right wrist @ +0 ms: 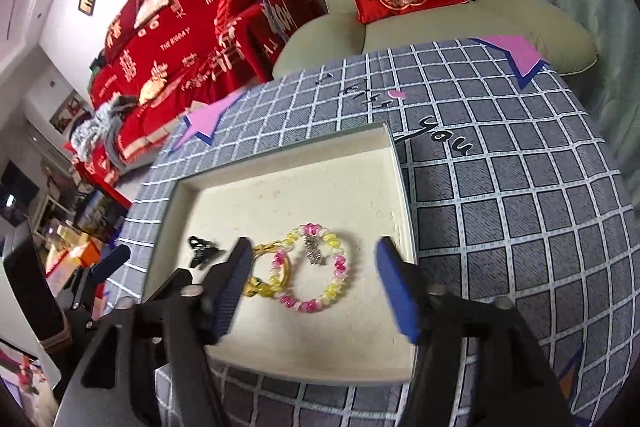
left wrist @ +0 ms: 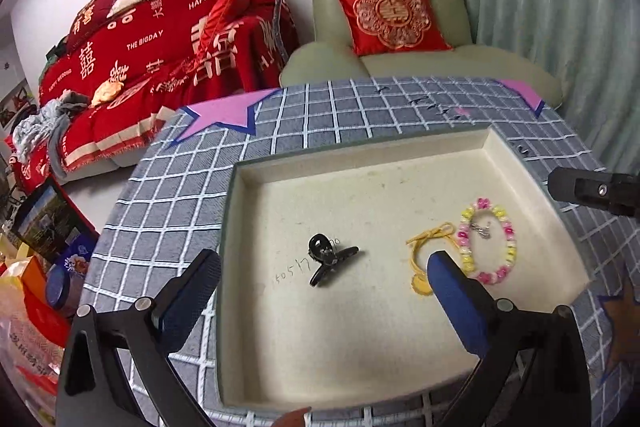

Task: Organize jewelry

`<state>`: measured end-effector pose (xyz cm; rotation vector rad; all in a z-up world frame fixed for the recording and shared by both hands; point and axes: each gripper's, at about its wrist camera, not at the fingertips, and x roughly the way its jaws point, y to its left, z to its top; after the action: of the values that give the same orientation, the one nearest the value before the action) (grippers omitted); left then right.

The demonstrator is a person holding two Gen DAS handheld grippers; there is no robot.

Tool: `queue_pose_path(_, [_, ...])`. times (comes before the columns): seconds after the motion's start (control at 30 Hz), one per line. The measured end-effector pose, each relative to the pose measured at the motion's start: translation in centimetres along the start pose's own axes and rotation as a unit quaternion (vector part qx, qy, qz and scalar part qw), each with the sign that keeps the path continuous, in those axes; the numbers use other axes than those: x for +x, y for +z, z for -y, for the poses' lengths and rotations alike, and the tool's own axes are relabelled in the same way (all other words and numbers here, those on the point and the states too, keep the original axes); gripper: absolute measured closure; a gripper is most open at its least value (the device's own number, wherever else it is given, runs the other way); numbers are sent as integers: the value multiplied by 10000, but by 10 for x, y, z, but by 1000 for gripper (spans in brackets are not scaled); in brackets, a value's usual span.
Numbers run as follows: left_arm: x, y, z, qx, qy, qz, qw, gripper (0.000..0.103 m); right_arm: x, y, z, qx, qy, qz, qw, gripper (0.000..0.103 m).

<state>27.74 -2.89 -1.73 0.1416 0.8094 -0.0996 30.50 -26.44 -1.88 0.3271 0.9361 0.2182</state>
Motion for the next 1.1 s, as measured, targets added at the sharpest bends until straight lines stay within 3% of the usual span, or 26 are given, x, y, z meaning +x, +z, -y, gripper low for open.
queue_pose_path(0.07, [-13, -4, -1, 43, -52, 79, 9999, 0, -12, -3, 0, 39, 93, 85, 9999, 17])
queue_pose_path(0.17, [-33, -14, -1, 157, -135, 179, 9996, 0, -27, -9, -2, 33, 179, 134, 9997, 0])
queue_pose_path(0.37, [-69, -46, 2, 491, -158, 391, 9979, 0, -64, -28, -4, -101, 252, 361, 9990, 0])
queue_pose_path(0.67, [-81, -91, 10, 879, -383, 175, 9952, 0, -102, -70, 7, -86, 73, 188, 9998, 0])
queue_pose_path(1.1, [-72, -124, 19, 1224, -648, -179, 9902, 0, -97, -134, 34, -250, -614, -355, 9972, 0])
